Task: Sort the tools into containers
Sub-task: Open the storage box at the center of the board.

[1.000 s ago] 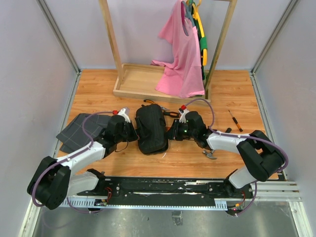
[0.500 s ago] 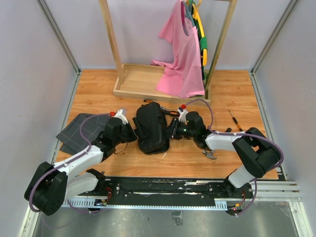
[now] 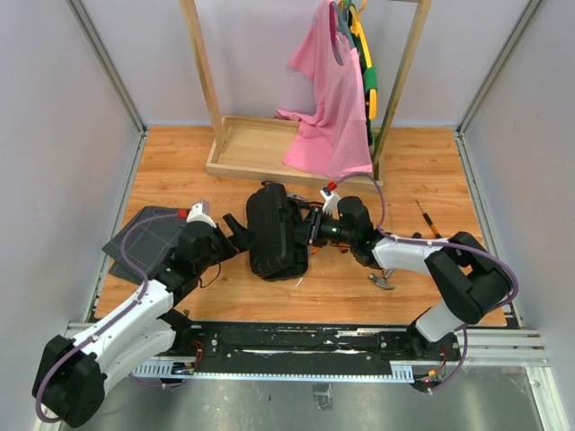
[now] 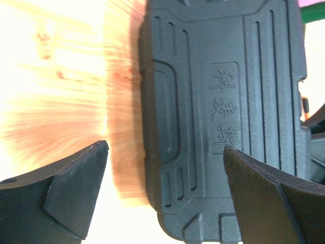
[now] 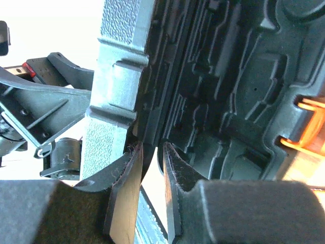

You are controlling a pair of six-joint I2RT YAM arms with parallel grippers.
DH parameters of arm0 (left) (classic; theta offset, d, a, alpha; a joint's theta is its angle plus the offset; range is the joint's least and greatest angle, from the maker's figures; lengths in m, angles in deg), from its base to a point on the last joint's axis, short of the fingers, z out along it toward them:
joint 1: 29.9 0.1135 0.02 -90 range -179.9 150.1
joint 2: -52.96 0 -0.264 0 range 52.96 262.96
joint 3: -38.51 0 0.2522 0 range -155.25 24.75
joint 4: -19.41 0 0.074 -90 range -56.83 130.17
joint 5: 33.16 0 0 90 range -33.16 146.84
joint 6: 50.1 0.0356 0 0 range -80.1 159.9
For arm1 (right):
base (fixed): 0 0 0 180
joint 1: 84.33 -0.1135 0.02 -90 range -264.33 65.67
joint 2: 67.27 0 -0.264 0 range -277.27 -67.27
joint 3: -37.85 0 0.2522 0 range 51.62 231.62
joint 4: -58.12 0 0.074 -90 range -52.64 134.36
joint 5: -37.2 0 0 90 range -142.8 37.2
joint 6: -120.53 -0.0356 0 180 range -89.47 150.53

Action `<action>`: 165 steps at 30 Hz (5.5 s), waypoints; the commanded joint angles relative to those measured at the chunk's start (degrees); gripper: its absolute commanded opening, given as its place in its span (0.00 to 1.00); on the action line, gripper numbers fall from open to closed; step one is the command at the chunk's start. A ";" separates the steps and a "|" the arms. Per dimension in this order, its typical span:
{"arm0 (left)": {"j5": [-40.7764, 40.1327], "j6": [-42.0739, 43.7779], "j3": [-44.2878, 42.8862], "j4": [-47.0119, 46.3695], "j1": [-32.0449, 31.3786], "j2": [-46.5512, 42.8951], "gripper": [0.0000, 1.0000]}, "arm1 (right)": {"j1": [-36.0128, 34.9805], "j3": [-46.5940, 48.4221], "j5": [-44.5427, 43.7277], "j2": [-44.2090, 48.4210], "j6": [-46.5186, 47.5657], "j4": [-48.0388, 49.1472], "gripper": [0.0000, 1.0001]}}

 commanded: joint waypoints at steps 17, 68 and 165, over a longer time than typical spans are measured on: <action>-20.22 1.95 -16.60 25.01 -0.35 -13.45 0.99 | -8.49 16.32 -2.36 -1.07 7.01 -12.19 0.29; -14.30 6.14 -17.06 22.99 -0.35 -6.95 0.99 | -12.61 15.86 -28.03 5.97 27.16 -36.08 0.55; -14.54 8.67 -10.83 15.24 -7.24 24.22 0.31 | 2.86 1.57 -32.74 20.41 24.48 -42.32 0.73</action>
